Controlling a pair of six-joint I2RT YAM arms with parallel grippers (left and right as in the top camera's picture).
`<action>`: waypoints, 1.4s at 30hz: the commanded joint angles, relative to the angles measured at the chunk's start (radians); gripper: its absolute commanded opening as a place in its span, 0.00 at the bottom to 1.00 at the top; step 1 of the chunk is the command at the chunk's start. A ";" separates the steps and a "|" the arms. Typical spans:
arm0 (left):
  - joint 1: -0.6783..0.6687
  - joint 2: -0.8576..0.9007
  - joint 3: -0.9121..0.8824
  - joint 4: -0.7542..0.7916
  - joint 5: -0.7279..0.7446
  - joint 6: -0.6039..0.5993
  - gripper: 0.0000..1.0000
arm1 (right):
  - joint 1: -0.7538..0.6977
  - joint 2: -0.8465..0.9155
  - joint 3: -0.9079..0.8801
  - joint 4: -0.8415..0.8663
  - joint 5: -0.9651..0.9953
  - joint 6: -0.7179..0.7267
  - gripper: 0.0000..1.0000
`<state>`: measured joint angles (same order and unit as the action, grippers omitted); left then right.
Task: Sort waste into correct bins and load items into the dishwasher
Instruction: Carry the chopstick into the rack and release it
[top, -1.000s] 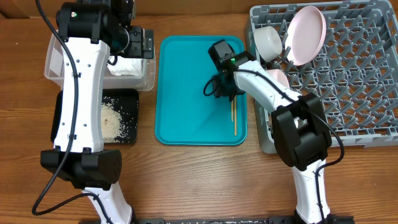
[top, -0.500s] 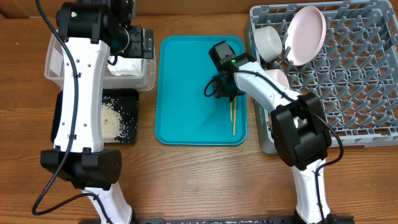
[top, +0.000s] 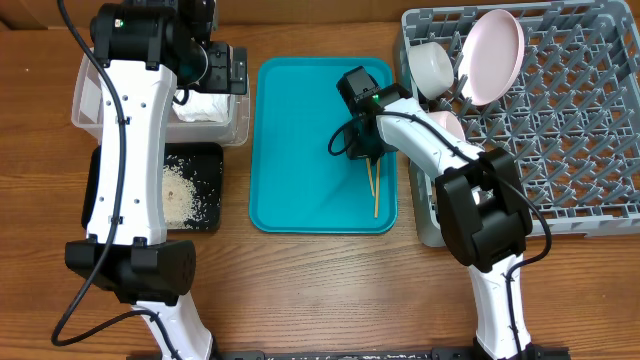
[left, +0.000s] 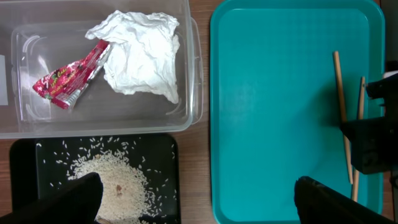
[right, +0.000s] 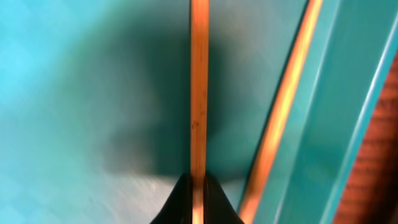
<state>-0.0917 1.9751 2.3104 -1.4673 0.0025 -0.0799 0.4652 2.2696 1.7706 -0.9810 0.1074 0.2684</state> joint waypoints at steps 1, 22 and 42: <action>-0.008 0.000 0.013 0.002 -0.010 -0.018 1.00 | -0.005 0.040 0.065 -0.055 -0.012 0.000 0.04; -0.008 0.000 0.013 0.002 -0.010 -0.018 1.00 | -0.101 -0.291 0.614 -0.584 -0.030 -0.027 0.04; -0.008 0.000 0.013 0.002 -0.010 -0.018 1.00 | -0.452 -0.379 0.159 -0.593 0.084 -0.356 0.04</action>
<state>-0.0917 1.9751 2.3104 -1.4673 0.0025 -0.0799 0.0299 1.8973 1.9854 -1.5909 0.1810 -0.0059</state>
